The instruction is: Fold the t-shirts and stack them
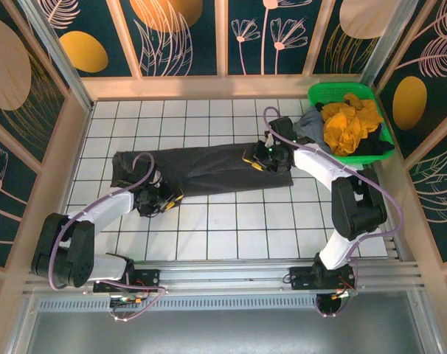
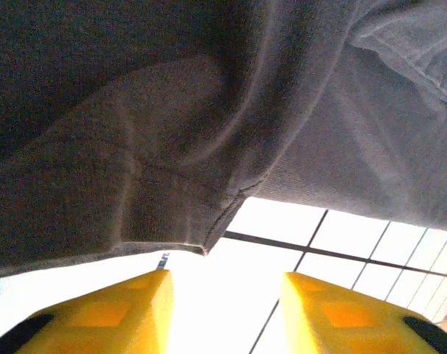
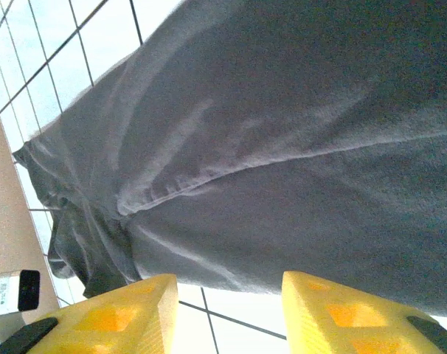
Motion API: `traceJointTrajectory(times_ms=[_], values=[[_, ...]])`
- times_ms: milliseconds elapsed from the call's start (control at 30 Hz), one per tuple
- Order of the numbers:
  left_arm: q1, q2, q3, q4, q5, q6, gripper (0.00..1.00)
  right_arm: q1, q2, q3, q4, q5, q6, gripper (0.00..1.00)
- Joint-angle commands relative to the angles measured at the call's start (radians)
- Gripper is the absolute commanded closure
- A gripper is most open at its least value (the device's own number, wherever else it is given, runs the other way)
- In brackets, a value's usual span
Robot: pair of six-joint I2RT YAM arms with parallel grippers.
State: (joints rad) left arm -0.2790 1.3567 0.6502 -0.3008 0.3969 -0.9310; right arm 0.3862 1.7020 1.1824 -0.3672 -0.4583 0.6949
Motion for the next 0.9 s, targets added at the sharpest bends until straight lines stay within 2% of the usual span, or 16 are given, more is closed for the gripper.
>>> traceJointTrajectory(times_ms=[0, 133, 200, 333, 433, 667, 867], values=[[-0.005, 0.011, 0.071, -0.086, -0.024, 0.068, 0.53, 0.012, -0.043, -0.017, 0.024, -0.032, 0.013, 0.58], [0.018, 0.029, 0.202, -0.257, -0.203, 0.158, 0.45, 0.022, -0.035, -0.018, 0.020, -0.036, 0.009, 0.58], [0.088, 0.032, 0.232, -0.289, -0.251, 0.171, 0.44, 0.028, -0.029, -0.019, 0.024, -0.040, 0.005, 0.58], [0.302, 0.047, 0.217, -0.219, -0.206, 0.172, 0.51, 0.028, 0.007, -0.012, 0.027, -0.043, -0.018, 0.58], [0.394, 0.108, 0.229, -0.144, -0.153, 0.191, 0.51, 0.020, 0.050, 0.018, 0.018, -0.035, -0.042, 0.57], [0.474, 0.317, 0.313, -0.072, -0.160, 0.231, 0.53, -0.029, 0.148, 0.067, -0.007, 0.025, -0.071, 0.59], [0.511, 0.476, 0.378, -0.035, -0.209, 0.278, 0.61, -0.096, 0.237, 0.079, -0.069, 0.102, -0.098, 0.61]])
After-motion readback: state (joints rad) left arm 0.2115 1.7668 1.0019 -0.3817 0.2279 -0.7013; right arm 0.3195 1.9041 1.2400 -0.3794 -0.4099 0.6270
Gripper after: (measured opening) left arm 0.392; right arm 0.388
